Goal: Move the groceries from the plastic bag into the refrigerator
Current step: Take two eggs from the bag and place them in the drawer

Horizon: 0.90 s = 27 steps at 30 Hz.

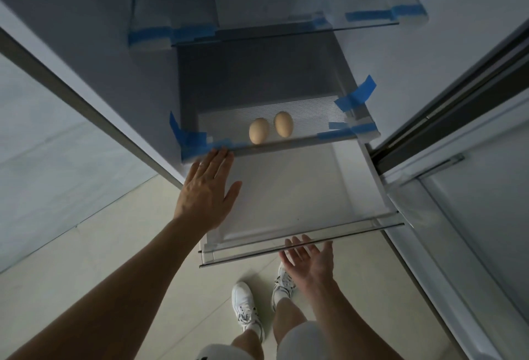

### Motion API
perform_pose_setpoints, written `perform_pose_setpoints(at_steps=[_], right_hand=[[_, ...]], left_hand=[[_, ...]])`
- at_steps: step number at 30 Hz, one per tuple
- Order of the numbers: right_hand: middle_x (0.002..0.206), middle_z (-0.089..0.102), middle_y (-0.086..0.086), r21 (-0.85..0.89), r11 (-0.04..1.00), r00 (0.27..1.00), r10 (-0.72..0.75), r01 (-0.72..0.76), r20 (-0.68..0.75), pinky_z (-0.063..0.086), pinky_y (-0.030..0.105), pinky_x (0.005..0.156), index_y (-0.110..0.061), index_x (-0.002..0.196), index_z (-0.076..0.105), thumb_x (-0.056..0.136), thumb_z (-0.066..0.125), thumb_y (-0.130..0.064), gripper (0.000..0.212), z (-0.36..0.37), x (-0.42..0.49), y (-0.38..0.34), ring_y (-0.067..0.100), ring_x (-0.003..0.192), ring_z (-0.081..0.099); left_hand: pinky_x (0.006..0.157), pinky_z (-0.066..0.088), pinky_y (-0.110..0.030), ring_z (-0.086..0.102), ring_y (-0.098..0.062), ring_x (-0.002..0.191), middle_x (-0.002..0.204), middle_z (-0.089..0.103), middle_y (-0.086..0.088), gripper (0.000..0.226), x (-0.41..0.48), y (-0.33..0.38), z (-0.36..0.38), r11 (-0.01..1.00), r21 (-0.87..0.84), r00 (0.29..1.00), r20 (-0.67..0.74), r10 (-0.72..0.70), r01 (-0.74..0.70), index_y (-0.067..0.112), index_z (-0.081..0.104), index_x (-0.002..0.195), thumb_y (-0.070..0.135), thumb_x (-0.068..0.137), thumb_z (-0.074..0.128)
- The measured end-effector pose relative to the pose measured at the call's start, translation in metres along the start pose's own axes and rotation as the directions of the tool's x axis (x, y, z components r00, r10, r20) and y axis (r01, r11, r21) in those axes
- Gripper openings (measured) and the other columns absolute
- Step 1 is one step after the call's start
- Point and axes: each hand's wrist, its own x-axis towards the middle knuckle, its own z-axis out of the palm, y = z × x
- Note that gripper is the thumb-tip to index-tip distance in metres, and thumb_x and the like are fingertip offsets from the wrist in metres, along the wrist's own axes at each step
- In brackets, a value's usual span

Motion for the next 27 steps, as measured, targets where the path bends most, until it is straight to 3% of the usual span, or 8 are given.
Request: perform_pose_setpoints(at_steps=[9,12,14,16,17,20,24,27], right_hand=[[0.136,0.056,0.02,-0.03,1.0,0.999,-0.005,0.003,-0.04,0.043,0.047,0.102,-0.005,0.133,0.053,0.1,0.033,-0.063,0.07,-0.014,-0.01,-0.002,0.036,0.12,0.056],[0.13,0.055,0.023,-0.167,0.985,0.997,-0.042,0.032,-0.057,0.04,0.047,0.107,-0.005,0.131,0.05,0.101,0.031,-0.062,0.067,-0.02,-0.026,-0.014,0.038,0.12,0.054],[0.115,0.06,0.021,-0.352,0.93,0.984,-0.146,0.102,-0.101,0.045,0.048,0.1,-0.004,0.121,0.053,0.102,0.031,-0.06,0.063,-0.028,-0.04,-0.026,0.037,0.107,0.06],[0.102,0.064,0.019,-0.58,0.777,0.917,-0.38,0.246,-0.12,0.05,0.045,0.085,-0.002,0.11,0.059,0.103,0.034,-0.054,0.059,-0.034,-0.054,-0.037,0.033,0.09,0.063],[0.094,0.066,0.018,-0.683,0.651,0.855,-0.513,0.33,-0.077,0.051,0.043,0.077,-0.002,0.105,0.062,0.104,0.036,-0.05,0.054,-0.036,-0.06,-0.041,0.031,0.081,0.064],[0.068,0.066,0.007,-0.838,0.182,0.635,-0.737,0.515,0.231,0.053,0.042,0.065,-0.014,0.085,0.064,0.101,0.042,-0.047,0.043,-0.029,-0.077,-0.049,0.027,0.064,0.065],[0.056,0.052,-0.005,-0.688,-0.342,0.347,-0.67,0.64,0.656,0.041,0.024,0.048,-0.027,0.074,0.048,0.098,0.039,-0.055,0.039,0.018,-0.09,-0.061,0.008,0.049,0.051],[0.065,0.055,-0.009,-0.591,-0.479,0.273,-0.578,0.649,0.769,0.043,0.021,0.052,-0.024,0.087,0.053,0.097,0.041,-0.054,0.034,0.076,-0.088,-0.073,0.004,0.055,0.053]], left_hand=[[0.124,0.015,-0.045,0.005,-0.019,0.152,0.164,0.014,-0.003,0.072,0.001,0.0,0.002,1.0,-0.01,1.0,0.002,-0.008,0.008,0.016,0.019,0.156,0.057,0.098,0.018],[0.123,0.017,-0.047,0.01,-0.02,0.152,0.163,0.019,-0.004,0.071,0.001,0.003,-0.002,0.999,-0.031,1.0,-0.012,-0.022,0.022,0.015,0.023,0.155,0.056,0.097,0.023],[0.123,0.019,-0.048,0.015,-0.021,0.152,0.162,0.025,-0.006,0.071,0.001,0.005,-0.005,0.997,-0.064,0.999,-0.025,-0.032,0.03,0.014,0.028,0.154,0.055,0.096,0.031],[0.121,0.022,-0.048,0.024,-0.024,0.149,0.158,0.035,-0.008,0.07,0.003,0.007,-0.008,0.993,-0.111,0.998,-0.049,-0.047,0.042,0.012,0.035,0.15,0.053,0.094,0.044],[0.12,0.024,-0.049,0.03,-0.026,0.146,0.154,0.04,-0.009,0.069,0.004,0.009,-0.009,0.988,-0.146,0.996,-0.065,-0.069,0.059,0.011,0.039,0.147,0.051,0.092,0.05],[0.116,0.03,-0.049,0.045,-0.029,0.135,0.143,0.052,-0.009,0.063,0.009,0.019,-0.015,0.959,-0.247,0.979,-0.115,-0.171,0.138,0.014,0.044,0.141,0.048,0.089,0.059],[0.109,0.032,-0.046,0.048,-0.027,0.129,0.14,0.053,-0.006,0.062,0.02,0.026,-0.022,0.941,-0.252,0.956,-0.127,-0.263,0.225,0.02,0.043,0.139,0.053,0.089,0.059],[0.104,0.036,-0.045,0.046,-0.027,0.128,0.14,0.049,-0.006,0.067,0.034,0.028,-0.025,0.934,-0.244,0.947,-0.125,-0.296,0.26,0.021,0.042,0.141,0.057,0.088,0.059]])
